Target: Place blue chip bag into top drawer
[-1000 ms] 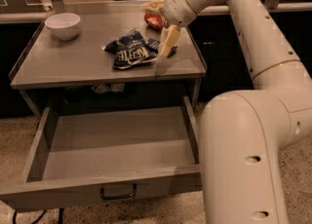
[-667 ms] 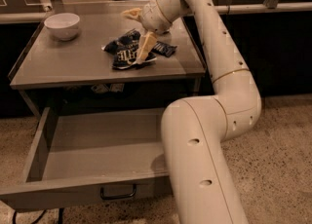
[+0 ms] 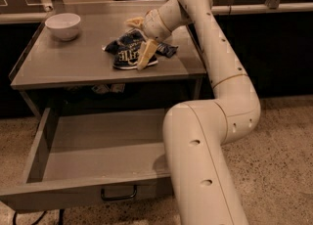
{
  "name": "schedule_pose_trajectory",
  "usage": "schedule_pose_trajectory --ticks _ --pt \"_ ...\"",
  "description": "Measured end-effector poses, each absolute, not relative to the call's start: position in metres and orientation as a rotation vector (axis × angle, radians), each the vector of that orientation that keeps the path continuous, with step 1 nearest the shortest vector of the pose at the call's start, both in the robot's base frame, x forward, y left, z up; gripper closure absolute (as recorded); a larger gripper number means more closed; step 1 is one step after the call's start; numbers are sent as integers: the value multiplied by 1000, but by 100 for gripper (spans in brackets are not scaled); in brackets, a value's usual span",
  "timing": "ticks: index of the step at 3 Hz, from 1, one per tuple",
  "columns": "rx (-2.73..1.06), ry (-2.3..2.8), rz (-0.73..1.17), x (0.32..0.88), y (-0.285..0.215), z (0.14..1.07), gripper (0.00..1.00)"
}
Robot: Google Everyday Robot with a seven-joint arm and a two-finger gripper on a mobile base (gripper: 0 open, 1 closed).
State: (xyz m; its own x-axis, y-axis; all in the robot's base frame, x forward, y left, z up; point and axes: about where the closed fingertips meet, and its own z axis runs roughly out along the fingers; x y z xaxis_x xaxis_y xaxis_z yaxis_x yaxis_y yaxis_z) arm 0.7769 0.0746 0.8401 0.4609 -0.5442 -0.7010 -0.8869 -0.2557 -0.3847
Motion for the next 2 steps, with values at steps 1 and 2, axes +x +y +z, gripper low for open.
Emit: schedule_pose_trajectory --ticks 1,2 --pt "-1935 1195 560 777 75 840 0" --pt "-1935 1195 560 777 75 840 19"
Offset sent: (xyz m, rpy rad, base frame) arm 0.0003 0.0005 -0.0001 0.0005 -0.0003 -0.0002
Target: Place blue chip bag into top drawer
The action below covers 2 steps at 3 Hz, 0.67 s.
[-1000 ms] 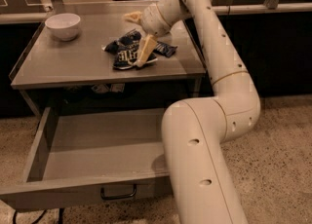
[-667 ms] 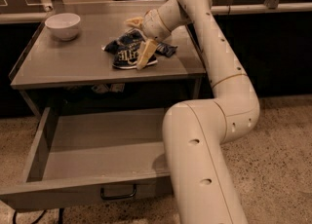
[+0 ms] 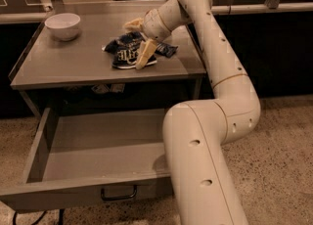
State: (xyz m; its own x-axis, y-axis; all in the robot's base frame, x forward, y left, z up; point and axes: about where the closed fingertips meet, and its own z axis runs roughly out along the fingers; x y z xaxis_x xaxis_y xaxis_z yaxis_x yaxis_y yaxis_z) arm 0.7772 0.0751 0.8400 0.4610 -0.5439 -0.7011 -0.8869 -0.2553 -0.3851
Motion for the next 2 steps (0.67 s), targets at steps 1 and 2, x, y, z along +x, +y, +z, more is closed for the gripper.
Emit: schedule_pose_trajectory --ticks 1,2 --pt "-1935 1195 560 777 75 840 42" --pt "-1935 1195 560 777 75 840 66"
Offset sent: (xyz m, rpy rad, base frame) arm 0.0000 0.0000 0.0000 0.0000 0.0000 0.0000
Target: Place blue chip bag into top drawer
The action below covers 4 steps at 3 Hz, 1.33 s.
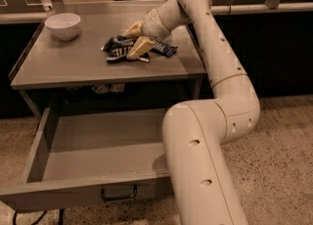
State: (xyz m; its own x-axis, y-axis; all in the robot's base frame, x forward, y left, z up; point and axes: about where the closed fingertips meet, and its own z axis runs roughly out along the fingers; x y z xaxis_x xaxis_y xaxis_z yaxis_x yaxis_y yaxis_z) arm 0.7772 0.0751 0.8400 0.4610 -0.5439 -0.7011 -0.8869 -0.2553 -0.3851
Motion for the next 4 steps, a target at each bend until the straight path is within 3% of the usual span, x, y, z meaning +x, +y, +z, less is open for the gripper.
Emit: schedule_pose_trajectory --ticks 1,2,3,4 --pt "-1935 1195 560 777 75 840 89" --pt "-1941 1191 562 777 78 839 100" --pt "-1994 1193 587 759 69 841 100" --pt "-1962 1178 506 740 28 881 100"
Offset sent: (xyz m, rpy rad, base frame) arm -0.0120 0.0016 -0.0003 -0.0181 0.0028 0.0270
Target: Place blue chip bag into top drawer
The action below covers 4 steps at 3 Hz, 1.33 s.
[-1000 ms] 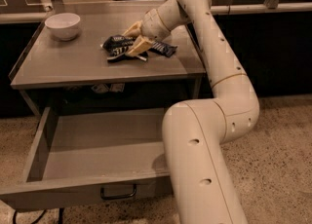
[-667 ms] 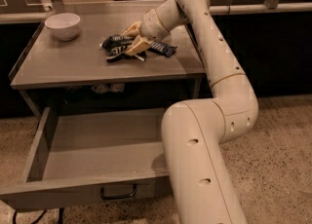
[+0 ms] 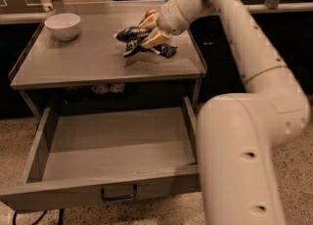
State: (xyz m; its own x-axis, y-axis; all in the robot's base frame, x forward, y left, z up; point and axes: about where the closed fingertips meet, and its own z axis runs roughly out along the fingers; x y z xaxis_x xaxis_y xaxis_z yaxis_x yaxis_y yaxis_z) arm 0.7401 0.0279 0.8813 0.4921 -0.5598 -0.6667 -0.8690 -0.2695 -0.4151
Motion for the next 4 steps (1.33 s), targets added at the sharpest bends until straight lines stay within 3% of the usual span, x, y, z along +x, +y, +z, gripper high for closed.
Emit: schedule_pose_trajectory --ticks 1,2,4 --pt "-1815 1157 319 715 -28 959 100" --pt "-1740 1137 249 692 -42 1001 100" --pt "-1754 1138 239 689 -41 998 100"
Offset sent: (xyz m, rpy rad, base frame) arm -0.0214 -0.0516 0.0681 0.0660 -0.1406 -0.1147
